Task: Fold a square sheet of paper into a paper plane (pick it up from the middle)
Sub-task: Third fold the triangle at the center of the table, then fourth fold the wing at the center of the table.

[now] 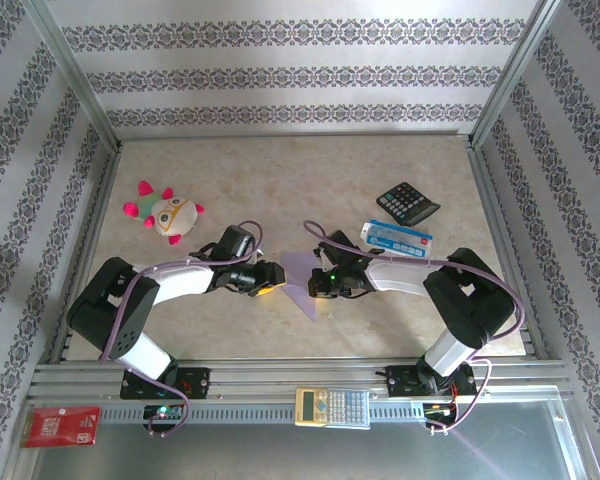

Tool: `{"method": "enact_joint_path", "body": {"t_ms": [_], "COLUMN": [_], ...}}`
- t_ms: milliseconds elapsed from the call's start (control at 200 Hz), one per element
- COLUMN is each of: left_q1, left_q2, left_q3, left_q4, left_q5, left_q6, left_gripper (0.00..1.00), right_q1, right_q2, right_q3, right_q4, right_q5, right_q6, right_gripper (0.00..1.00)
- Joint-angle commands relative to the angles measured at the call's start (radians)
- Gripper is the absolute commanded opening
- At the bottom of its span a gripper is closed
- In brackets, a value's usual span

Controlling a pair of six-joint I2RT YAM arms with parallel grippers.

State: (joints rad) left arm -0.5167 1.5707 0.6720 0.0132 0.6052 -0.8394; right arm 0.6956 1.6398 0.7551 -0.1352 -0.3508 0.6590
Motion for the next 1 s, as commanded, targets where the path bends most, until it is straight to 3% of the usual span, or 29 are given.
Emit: {"method": "enact_joint_path", "body": {"t_ms": [0, 320, 994], "left_q1": [-0.023, -0.023, -0.003], "left_q2": [0.027, 0.062, 0.103], "left_q3": [0.030, 0.047, 0.041], "left_q4": [0.010, 0.004, 0.147], "left_q5": [0.006, -0.012, -0.005], "left_q6": [-0.014, -0.021, -0.094], "left_gripper": [0.49, 0.48, 0.45], "right_q1": [-0.004, -0.005, -0.004], "right_q2": [0.031, 0.029, 0.034], "right_q3": [-0.022, -0.048, -0.068], "right_q4": [0.000, 0.006, 0.018], "right_q5": [0.027, 0.039, 0.035], "right_q6": [0.000, 0.006, 0.018], "right_gripper": [0.04, 0.01, 0.00]}}
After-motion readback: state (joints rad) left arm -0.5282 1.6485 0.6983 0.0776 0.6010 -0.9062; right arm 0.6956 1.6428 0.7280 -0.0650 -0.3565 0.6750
